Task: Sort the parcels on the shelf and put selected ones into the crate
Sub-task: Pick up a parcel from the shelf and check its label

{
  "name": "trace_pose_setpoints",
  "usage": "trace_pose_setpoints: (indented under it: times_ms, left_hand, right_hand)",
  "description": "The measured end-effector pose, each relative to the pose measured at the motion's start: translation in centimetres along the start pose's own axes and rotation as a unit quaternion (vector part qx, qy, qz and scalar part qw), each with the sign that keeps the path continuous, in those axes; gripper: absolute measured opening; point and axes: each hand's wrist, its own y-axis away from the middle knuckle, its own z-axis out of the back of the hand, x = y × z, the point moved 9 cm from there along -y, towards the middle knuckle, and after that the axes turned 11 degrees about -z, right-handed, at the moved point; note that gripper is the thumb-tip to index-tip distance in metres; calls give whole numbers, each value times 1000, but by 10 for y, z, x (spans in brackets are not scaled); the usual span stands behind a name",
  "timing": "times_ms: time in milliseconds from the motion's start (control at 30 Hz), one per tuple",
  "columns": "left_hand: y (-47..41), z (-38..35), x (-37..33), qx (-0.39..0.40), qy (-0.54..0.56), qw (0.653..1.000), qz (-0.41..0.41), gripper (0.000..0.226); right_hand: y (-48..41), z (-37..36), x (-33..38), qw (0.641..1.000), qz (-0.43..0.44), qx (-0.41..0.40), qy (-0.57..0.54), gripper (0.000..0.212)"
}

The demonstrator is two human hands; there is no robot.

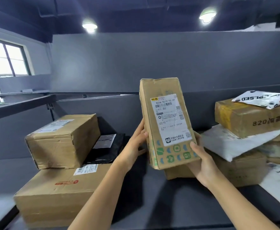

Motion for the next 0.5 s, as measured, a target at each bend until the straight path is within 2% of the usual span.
trace_pose_setpoints:
  times_ms: [100, 133, 267, 367, 500]
  left_hand:
    - [4, 3, 8, -30, 54, 997, 42, 86]
    - [5, 3, 8, -36, 72, 996, 49, 85]
    - [9, 5, -3, -67, 128, 988, 56, 50]
    - [11, 12, -3, -101, 151, 982, 52, 47]
    - [12, 21, -4, -144, 171, 974, 27, 48]
  right_hand:
    - [0, -12, 0, 997, 40, -3, 73, 91]
    - [0, -17, -1, 995, 48, -2, 85, 93]
    - [0, -27, -4, 984, 100, -10, 146, 91]
    - [4, -33, 0, 955, 170, -36, 242, 85]
    - [9, -47, -1, 905, 228, -61, 355, 92]
